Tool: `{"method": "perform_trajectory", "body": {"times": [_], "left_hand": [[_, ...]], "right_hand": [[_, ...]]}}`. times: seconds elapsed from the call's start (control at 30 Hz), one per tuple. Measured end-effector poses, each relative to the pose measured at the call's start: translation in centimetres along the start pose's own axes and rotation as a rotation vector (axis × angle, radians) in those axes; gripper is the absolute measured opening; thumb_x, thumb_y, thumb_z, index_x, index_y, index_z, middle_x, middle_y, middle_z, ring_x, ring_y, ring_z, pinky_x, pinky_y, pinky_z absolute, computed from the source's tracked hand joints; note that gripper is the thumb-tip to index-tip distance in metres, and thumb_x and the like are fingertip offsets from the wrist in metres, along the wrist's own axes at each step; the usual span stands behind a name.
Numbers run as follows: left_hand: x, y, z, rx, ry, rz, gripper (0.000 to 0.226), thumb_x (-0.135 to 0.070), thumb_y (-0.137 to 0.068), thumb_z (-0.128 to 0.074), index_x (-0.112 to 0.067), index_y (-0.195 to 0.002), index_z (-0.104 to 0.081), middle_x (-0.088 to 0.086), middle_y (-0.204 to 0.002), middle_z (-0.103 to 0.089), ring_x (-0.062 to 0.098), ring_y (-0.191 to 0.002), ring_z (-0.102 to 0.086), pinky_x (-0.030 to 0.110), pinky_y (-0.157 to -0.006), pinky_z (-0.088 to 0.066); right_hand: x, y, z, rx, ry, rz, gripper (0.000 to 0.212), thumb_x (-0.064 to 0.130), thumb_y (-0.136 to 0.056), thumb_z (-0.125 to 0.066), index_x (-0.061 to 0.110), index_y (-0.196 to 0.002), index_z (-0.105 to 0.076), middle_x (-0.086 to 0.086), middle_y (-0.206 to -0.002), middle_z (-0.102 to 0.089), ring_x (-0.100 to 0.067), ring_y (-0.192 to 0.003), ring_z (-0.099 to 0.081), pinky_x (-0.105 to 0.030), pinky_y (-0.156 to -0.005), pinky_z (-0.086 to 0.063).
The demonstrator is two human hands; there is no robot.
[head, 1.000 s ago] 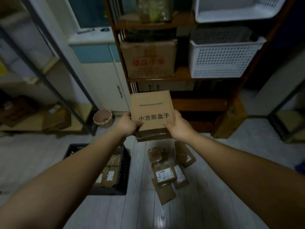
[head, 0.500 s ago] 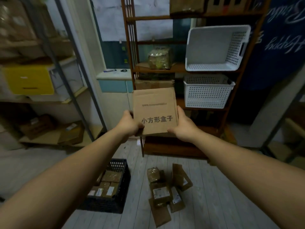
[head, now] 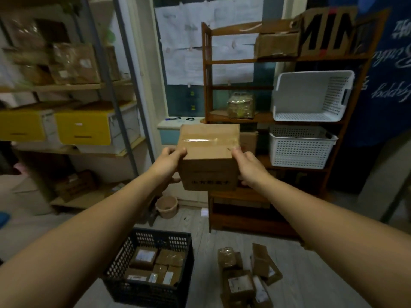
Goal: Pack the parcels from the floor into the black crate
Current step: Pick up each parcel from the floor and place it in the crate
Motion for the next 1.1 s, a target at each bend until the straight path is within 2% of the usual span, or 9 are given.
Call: {"method": "perform_trajectory", "body": {"times": [0.07,0.13,0.2,0.33,0.43,0.53,0.7,0.9,1.1], "left_hand": [[0.7,-0.5,3.5,0.013,-0.053,-0.027,0.043,-0.027,-0.084,-0.062,-0.034,-0.121,-0.040,-0.002,-0.117,-0.052,0.020,-0.102,-0.055,0.043,-0.081,-0.051],[1.1,-0.6,6.5,0.059,-0.137,-0.074,0.075,-0.012,-0.080,-0.066,-0.045,-0.135,-0.028,-0.012,-0.111,-0.048,0.015,-0.099,-0.054,0.032,-0.066,-0.055],[1.4,-0.7,9.2,0.079,-0.181,-0.115,0.082,-0.008,-0.079,-0.068,-0.043,-0.138,-0.023,-0.017,-0.110,-0.044,0.004,-0.091,-0.051,0.014,-0.052,-0.051],[2.6,-1.6,14.3,-0.009,-0.067,-0.015,0.039,-0.051,-0.087,-0.054,-0.035,-0.119,-0.040,-0.008,-0.111,-0.048,0.013,-0.094,-0.054,0.024,-0.050,-0.048],[3.9,-2.8,16.8,-0.047,-0.043,0.072,0.026,-0.061,-0.088,-0.040,-0.038,-0.097,-0.043,0.000,-0.107,-0.052,0.020,-0.094,-0.055,0.030,-0.051,-0.048],[6.0,-4.8,18.3,-0.044,-0.041,0.118,0.034,-0.060,-0.086,-0.042,-0.034,-0.108,-0.041,-0.004,-0.105,-0.051,0.018,-0.093,-0.052,0.035,-0.062,-0.046],[10.0,-9.5,18.6,0.016,-0.020,0.194,0.028,-0.050,-0.093,-0.037,-0.034,-0.116,-0.041,-0.006,-0.102,-0.051,0.018,-0.095,-0.049,0.045,-0.091,-0.042],[15.1,-15.8,20.4,0.008,-0.180,0.272,0.031,-0.037,-0.097,-0.035,-0.020,-0.121,-0.046,0.008,-0.107,-0.055,0.026,-0.097,-0.054,0.044,-0.089,-0.047],[20.5,-20.9,24.8,-0.003,-0.210,0.434,0.033,-0.022,-0.091,-0.051,-0.021,-0.124,-0.046,0.007,-0.112,-0.059,0.025,-0.099,-0.059,0.040,-0.081,-0.052]], "right_hand": [[0.7,-0.5,-3.4,-0.003,0.017,0.019,0.040,0.057,-0.083,-0.054,0.030,-0.111,-0.044,0.004,-0.104,-0.058,-0.015,-0.087,-0.057,-0.034,-0.067,-0.048],[1.7,-0.6,-6.7,0.010,0.004,0.064,0.061,0.031,-0.083,-0.065,0.033,-0.134,-0.032,0.006,-0.111,-0.054,-0.014,-0.094,-0.055,-0.030,-0.071,-0.049],[2.8,-0.5,-9.9,0.032,0.007,0.126,0.080,0.018,-0.081,-0.069,0.037,-0.142,-0.021,0.010,-0.109,-0.047,-0.012,-0.098,-0.049,-0.023,-0.068,-0.045],[4.3,-0.7,-14.6,0.030,-0.078,0.125,0.068,0.041,-0.084,-0.067,0.032,-0.139,-0.028,0.010,-0.117,-0.043,-0.012,-0.104,-0.045,-0.029,-0.077,-0.045],[4.2,-1.3,-17.7,0.025,-0.069,0.089,0.048,0.053,-0.088,-0.055,0.029,-0.124,-0.035,0.002,-0.119,-0.049,-0.017,-0.102,-0.051,-0.032,-0.075,-0.047],[3.0,-2.4,-20.1,0.044,-0.040,0.044,0.039,0.055,-0.089,-0.052,0.030,-0.114,-0.035,0.001,-0.115,-0.050,-0.018,-0.099,-0.053,-0.028,-0.066,-0.046],[-0.2,-6.8,-23.0,0.048,0.005,-0.031,0.044,0.059,-0.087,-0.051,0.030,-0.116,-0.035,-0.002,-0.118,-0.053,-0.022,-0.102,-0.056,-0.037,-0.079,-0.051],[-5.2,-14.1,-28.3,0.087,0.034,-0.170,0.061,0.067,-0.088,-0.038,0.020,-0.128,-0.037,-0.002,-0.117,-0.053,-0.025,-0.105,-0.054,-0.046,-0.091,-0.048],[-8.2,-18.8,-35.1,0.186,0.004,-0.262,0.048,0.051,-0.095,-0.043,0.019,-0.130,-0.044,-0.001,-0.114,-0.054,-0.017,-0.098,-0.052,-0.034,-0.085,-0.046]]}}
Point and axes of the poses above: each hand's wrist, its own y-axis away from the middle knuckle, its own z-axis out of the back of the hand, x = y × z, the point moved 6 cm from there along -y, towards the middle knuckle
